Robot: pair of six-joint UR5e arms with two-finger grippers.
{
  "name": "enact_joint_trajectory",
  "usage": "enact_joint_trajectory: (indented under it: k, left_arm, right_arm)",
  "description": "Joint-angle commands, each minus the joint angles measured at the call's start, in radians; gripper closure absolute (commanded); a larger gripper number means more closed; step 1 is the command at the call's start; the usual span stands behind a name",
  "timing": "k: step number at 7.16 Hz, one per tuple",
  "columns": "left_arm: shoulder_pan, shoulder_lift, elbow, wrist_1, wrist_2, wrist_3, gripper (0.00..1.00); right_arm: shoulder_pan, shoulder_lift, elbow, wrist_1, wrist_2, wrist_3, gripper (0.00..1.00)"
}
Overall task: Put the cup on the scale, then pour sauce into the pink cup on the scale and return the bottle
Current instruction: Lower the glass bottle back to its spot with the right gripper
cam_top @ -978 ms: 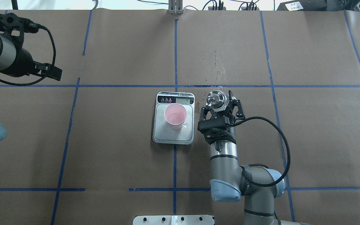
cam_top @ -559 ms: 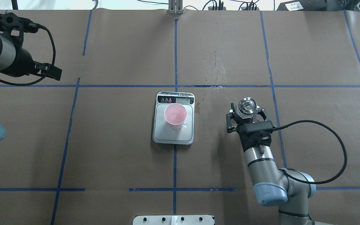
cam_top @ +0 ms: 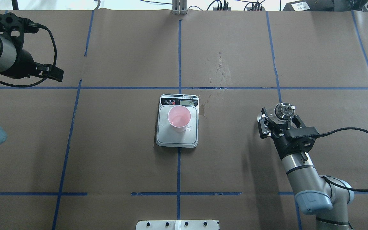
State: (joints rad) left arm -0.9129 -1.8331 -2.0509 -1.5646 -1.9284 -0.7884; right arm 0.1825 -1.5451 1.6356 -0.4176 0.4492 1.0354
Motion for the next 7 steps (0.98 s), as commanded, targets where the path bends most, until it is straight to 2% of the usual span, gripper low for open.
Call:
enact_joint_trajectory:
  k: [1,3,7]
  left_arm:
    - [0.003,0.000,0.000,0.000,0.002,-0.003,0.00]
    - [0.003,0.000,0.000,0.000,0.002,-0.005,0.00]
    - [0.003,0.000,0.000,0.000,0.002,-0.005,0.00]
  right_arm:
    - [-0.001,-0.076,-0.003,0.014,0.000,0.005,1.00]
    - [-0.003,-0.078,-0.006,0.013,0.003,0.006,1.00]
    - [0.000,-0.085,0.013,0.014,0.077,0.006,1.00]
